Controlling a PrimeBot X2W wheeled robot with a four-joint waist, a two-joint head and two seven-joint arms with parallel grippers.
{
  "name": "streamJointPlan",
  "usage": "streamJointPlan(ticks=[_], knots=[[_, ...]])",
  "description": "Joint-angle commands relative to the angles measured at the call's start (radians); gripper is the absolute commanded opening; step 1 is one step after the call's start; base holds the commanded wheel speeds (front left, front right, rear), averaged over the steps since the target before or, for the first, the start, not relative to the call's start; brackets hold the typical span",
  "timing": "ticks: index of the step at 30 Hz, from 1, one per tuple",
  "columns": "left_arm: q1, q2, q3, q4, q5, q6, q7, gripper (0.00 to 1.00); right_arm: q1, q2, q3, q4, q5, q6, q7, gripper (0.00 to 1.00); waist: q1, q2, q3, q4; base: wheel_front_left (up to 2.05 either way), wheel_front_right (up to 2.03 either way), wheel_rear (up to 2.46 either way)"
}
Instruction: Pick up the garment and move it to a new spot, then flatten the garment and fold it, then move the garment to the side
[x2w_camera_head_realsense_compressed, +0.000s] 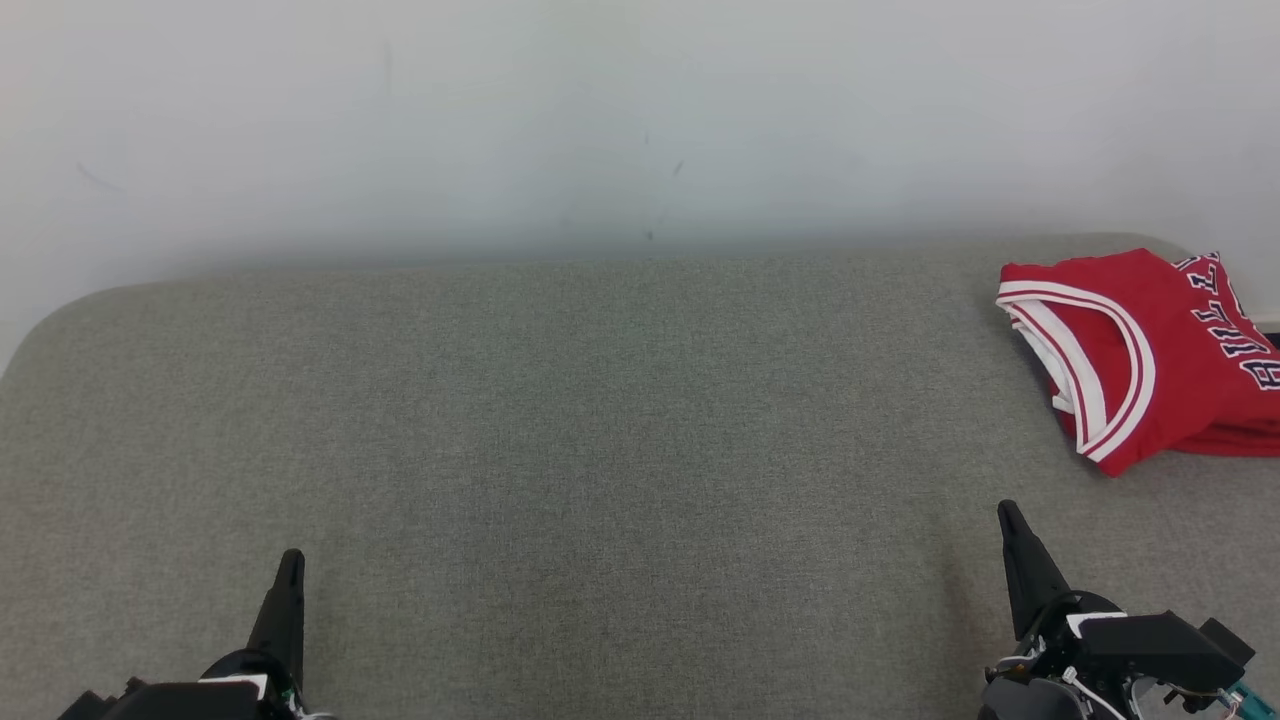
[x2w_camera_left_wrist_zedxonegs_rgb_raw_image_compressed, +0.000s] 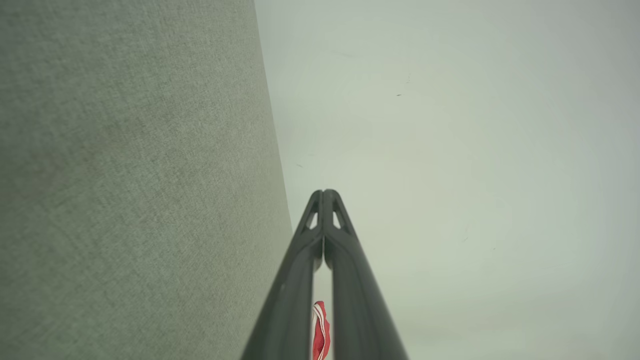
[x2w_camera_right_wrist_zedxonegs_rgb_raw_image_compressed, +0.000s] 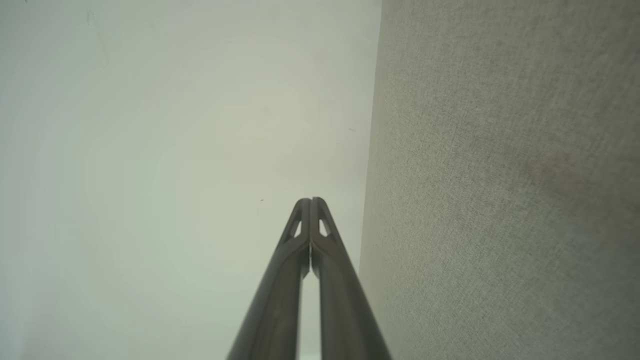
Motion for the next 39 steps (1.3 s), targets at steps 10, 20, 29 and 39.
streamJointPlan(ticks=[10, 20, 29, 39], knots=[[-0.012, 0.002, 0.005, 0.002, -0.025, -0.007, 0.007, 0.00, -0.009, 0.004, -0.006, 0.001, 0.019, -0.002, 0.011, 0.00, -0.0001, 0.0000, 0.000, 0.000, 0.00, 0.00, 0.00], [-0.012, 0.002, 0.005, 0.002, -0.025, -0.007, 0.007, 0.00, -0.009, 0.006, -0.009, 0.001, 0.016, -0.002, 0.013, 0.00, -0.0001, 0.0000, 0.000, 0.000, 0.00, 0.00, 0.00], [-0.012, 0.002, 0.005, 0.002, -0.025, -0.007, 0.007, 0.00, -0.009, 0.008, -0.011, 0.001, 0.014, -0.002, 0.015, 0.00, -0.0001, 0.0000, 0.000, 0.000, 0.00, 0.00, 0.00], [-0.012, 0.002, 0.004, 0.002, -0.025, -0.007, 0.007, 0.00, -0.010, 0.009, -0.013, 0.001, 0.011, -0.002, 0.016, 0.00, -0.0001, 0.0000, 0.000, 0.000, 0.00, 0.00, 0.00]])
